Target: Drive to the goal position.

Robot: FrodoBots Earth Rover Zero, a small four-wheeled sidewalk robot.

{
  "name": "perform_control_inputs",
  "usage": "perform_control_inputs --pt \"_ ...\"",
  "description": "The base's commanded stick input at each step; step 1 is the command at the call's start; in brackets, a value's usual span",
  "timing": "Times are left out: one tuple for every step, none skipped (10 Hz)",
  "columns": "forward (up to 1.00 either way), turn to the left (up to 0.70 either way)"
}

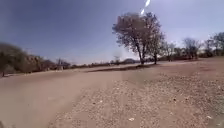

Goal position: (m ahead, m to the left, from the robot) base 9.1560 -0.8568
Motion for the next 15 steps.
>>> perform_control_inputs --pt "0.85 0.00" --pt "0.85 0.00" --pt "0.85 0.00" --pt "0.85 0.00" --pt "0.85 0.00" --pt "0.85 0.00" --pt "0.85 0.00" --pt "0.85 0.00" --pt "0.85 0.00" --pt "0.85 0.00" --pt "0.85 0.00" --pt "0.85 0.00" --pt "0.85 0.00" --pt "0.85 0.00" --pt "0.85 0.00"
